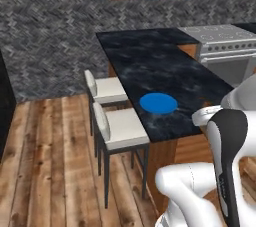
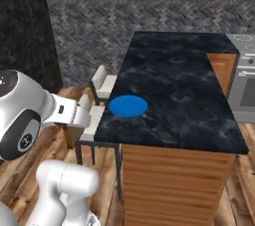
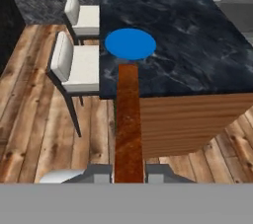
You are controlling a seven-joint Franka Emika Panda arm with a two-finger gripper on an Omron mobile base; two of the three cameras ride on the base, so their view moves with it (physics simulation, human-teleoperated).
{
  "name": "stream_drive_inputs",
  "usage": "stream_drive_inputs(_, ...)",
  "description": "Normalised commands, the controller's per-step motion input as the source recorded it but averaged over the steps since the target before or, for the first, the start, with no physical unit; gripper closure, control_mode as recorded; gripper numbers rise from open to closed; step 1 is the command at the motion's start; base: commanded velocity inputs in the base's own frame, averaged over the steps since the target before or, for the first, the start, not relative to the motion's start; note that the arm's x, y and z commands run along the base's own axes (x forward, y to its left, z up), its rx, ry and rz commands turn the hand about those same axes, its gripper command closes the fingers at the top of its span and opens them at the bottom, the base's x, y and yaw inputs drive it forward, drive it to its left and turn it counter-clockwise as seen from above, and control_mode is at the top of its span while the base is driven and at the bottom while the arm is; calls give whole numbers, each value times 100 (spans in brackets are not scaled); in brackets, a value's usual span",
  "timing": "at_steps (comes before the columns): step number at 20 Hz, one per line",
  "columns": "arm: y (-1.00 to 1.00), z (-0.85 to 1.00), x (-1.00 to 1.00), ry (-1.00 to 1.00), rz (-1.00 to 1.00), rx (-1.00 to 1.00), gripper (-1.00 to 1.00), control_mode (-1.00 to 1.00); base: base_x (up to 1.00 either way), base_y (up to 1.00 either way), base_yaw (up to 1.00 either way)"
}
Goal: Start the toaster. Once the lever pops up, take the bread to the plate on the dining counter.
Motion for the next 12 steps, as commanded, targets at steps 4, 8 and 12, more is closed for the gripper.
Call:
stream_drive_inputs(4, 0, 0, 0, 0, 0, 0, 100, 100, 51, 21, -7)
stream_drive_inputs(8, 0, 0, 0, 0, 0, 0, 100, 100, 33, -1, 0)
stream_drive_inputs(12, 0, 0, 0, 0, 0, 0, 100, 100, 49, 0, 0)
